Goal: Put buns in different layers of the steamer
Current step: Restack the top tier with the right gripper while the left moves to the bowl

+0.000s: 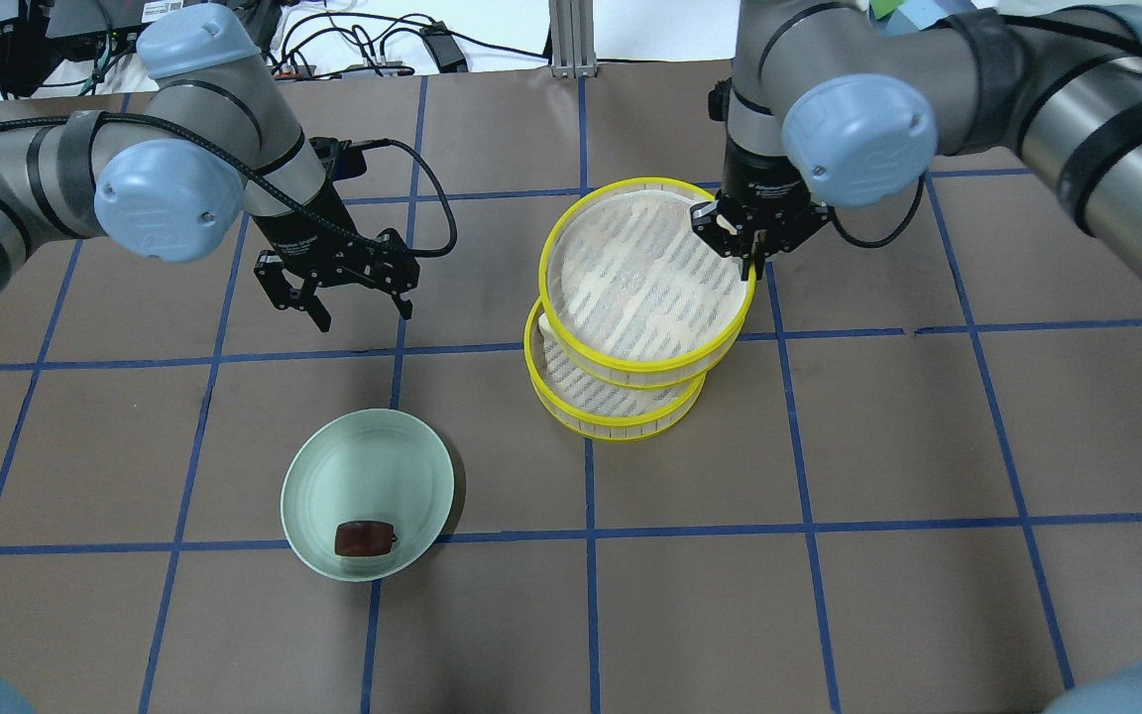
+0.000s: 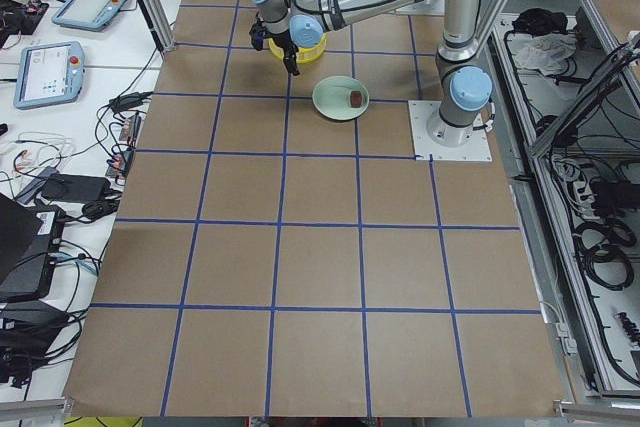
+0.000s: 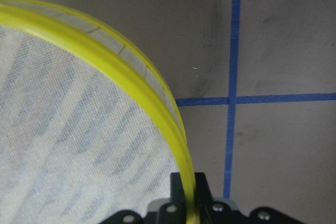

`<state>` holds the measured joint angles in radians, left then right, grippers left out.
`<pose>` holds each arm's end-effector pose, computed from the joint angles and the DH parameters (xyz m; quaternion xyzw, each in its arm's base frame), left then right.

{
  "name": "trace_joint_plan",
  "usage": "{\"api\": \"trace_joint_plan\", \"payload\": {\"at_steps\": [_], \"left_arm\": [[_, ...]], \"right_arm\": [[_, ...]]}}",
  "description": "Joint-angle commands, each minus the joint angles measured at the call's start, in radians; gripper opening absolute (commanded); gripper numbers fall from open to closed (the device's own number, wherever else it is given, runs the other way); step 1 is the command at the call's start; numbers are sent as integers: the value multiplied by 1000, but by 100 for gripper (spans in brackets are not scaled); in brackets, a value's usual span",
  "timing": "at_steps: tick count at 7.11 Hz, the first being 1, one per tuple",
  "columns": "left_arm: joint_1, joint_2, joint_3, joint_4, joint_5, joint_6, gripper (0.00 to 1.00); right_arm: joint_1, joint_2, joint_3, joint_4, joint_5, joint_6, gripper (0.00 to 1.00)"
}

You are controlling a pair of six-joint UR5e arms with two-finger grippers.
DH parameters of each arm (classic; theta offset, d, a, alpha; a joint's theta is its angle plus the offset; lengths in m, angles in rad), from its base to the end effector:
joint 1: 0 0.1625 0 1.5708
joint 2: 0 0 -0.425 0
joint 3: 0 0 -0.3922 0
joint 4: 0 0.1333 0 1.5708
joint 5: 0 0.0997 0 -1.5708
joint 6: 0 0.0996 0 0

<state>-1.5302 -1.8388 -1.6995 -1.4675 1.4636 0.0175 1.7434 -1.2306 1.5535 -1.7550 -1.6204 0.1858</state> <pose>-0.1219 -0.5465 0.2972 0.0192 -0.9877 -0.1444 0.0572 0.2293 -0.5678 0.3264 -0.0049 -0.9973 -0.0638 0.0367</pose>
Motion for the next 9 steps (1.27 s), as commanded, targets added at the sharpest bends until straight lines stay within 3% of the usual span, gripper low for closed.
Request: {"api": "trace_joint_plan", "payload": {"at_steps": [1,4,9], "left_arm": [[4,3,-99,-54,24,94,100],[-5,-22,-193,-60,57,98,98],[-4,-68,-220,-97,72,76,98]], "right_arm": [[56,42,2,-21,-41,18,0],[56,48,10,-20,-88,-28,0],[56,63,16,-46,-76,-16,0]]}}
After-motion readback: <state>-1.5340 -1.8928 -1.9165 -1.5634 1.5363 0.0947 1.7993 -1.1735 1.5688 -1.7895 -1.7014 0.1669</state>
